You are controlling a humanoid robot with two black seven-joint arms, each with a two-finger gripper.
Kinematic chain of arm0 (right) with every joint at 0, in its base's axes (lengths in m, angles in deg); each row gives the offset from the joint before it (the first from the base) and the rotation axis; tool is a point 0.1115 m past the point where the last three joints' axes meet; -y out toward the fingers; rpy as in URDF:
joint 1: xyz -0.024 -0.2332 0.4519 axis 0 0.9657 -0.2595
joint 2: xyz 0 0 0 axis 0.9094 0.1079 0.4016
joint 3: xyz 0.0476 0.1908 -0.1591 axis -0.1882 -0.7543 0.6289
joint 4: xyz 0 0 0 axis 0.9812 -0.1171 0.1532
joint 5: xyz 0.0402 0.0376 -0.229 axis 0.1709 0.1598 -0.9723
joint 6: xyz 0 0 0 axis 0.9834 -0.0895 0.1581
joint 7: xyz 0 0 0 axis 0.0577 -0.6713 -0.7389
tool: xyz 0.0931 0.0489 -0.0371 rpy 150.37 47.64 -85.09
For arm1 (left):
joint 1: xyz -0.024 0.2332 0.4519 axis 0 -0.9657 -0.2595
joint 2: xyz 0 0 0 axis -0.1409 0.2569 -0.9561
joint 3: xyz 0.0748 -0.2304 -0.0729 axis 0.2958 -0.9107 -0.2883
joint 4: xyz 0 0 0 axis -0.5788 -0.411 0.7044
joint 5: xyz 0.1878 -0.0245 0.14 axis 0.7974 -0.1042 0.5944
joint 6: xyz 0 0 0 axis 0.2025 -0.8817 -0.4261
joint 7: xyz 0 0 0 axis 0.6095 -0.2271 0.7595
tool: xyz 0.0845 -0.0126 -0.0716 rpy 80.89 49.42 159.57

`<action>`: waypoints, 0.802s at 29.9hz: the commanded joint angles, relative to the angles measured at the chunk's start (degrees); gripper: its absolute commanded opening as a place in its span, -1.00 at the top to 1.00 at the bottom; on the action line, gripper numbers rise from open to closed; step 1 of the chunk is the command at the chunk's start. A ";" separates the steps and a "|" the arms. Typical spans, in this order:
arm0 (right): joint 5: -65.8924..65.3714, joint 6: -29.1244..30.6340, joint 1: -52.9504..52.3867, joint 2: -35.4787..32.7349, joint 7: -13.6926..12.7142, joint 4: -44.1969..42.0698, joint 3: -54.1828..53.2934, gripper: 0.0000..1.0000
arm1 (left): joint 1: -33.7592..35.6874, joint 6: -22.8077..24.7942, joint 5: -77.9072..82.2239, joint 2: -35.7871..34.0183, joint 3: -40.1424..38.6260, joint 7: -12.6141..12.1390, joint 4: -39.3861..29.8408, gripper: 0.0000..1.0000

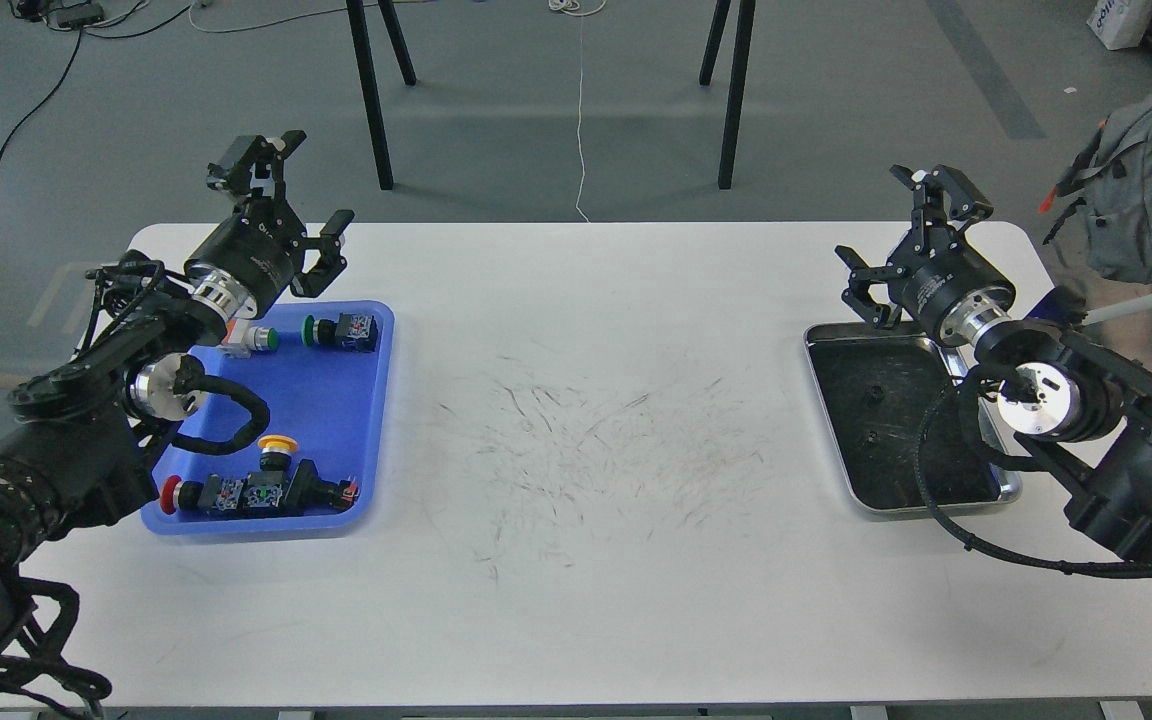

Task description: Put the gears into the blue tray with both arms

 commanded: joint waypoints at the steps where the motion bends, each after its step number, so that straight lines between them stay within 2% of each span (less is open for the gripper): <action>1: 0.00 -0.05 0.00 0.00 0.00 -0.09 0.09 -0.99 | 0.03 0.00 0.02 -0.14 0.15 0.18 0.00 -1.00; 24: 0.09 0.04 0.09 -0.26 0.00 0.26 -0.18 -0.99 | 0.55 0.00 -1.21 -0.05 -0.03 0.01 0.27 -1.00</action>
